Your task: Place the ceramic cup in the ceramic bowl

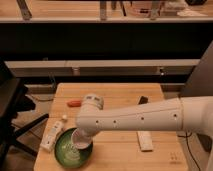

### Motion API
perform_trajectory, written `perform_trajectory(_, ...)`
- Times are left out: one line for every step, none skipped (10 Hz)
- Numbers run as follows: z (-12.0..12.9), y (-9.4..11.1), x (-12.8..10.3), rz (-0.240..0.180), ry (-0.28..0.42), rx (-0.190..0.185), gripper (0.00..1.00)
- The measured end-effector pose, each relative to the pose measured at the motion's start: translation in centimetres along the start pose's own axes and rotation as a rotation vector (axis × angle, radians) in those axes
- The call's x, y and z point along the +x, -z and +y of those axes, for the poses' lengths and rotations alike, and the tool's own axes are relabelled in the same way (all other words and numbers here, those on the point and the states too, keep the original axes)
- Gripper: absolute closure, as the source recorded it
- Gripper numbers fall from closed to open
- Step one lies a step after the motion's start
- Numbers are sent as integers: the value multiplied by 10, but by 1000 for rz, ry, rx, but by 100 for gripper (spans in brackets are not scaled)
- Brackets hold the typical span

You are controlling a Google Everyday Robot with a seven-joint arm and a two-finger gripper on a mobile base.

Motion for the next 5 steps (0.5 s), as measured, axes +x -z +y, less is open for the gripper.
perform_trajectory(0,0,0,0,1,0,89)
perform_trajectory(-2,2,1,1,6,5,81)
perform_trajectory(-8,9,5,-1,12,16,69)
perform_trajectory(-10,12,7,-12,16,19,59)
perform_trajectory(-12,12,8,-17,22,22,51)
